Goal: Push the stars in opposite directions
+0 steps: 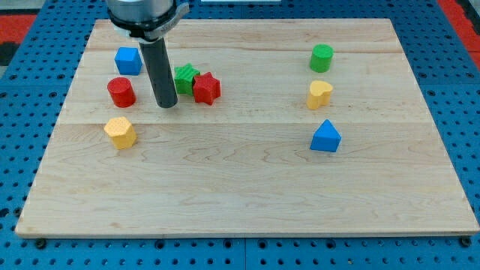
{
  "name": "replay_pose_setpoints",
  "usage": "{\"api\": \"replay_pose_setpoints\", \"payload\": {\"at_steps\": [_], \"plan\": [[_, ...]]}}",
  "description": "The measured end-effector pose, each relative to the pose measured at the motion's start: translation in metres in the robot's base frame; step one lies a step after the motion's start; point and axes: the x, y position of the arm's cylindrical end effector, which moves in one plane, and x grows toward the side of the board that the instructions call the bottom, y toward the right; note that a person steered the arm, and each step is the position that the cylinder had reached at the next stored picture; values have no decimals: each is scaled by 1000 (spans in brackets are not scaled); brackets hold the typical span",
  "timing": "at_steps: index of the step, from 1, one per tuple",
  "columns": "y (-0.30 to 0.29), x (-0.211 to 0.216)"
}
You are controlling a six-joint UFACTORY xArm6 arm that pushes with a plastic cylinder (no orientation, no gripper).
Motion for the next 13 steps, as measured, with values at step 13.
{"api": "replay_pose_setpoints", "payload": {"at_steps": [13], "plan": [[22, -63]]}}
